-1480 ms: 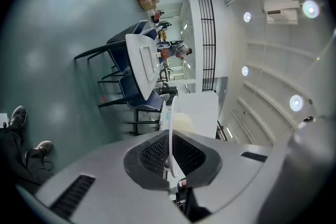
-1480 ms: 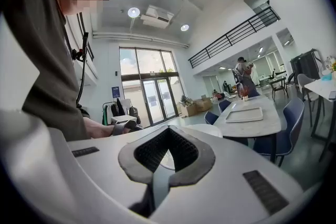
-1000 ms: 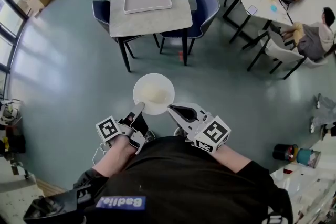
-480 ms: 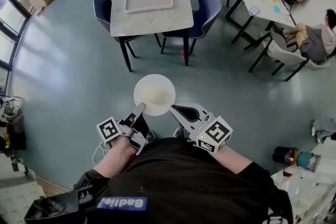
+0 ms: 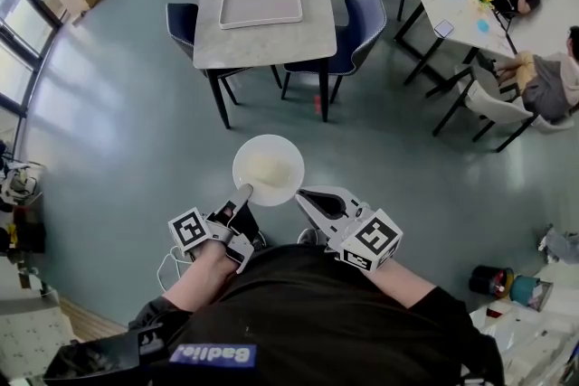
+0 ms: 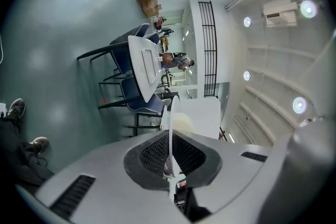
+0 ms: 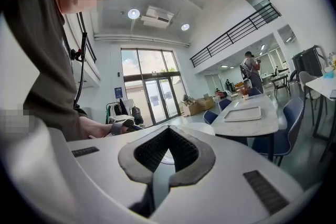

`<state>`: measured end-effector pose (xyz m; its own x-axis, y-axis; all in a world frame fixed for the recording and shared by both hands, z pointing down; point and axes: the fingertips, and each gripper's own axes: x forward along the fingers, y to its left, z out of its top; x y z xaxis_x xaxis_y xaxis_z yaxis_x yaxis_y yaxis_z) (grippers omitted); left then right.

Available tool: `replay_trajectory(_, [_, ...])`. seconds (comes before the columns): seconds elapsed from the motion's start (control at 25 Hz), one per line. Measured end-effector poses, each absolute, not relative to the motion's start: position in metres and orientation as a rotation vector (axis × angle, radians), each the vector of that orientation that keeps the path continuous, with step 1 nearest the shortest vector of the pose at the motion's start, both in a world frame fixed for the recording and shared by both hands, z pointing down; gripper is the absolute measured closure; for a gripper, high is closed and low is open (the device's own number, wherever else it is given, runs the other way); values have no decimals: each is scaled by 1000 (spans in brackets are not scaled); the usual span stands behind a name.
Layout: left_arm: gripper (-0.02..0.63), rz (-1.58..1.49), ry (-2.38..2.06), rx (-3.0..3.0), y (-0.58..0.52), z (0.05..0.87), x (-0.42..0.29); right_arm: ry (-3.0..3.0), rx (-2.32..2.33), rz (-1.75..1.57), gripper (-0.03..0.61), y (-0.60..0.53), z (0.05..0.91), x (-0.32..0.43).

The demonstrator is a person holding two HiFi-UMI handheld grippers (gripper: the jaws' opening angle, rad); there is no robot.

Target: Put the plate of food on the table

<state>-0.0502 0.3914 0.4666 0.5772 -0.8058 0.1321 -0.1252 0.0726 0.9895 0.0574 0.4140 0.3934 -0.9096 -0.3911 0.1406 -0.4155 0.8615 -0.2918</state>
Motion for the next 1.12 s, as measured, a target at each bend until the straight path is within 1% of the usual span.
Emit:
replay_trajectory(0.6, [601, -624, -888, 1418, 379, 476, -32, -2963, 614, 535, 568, 396, 403, 86])
replay_trajectory(1.12, [601, -607, -865, 1428, 327, 481, -50, -2937, 654, 532, 568, 348, 408, 70])
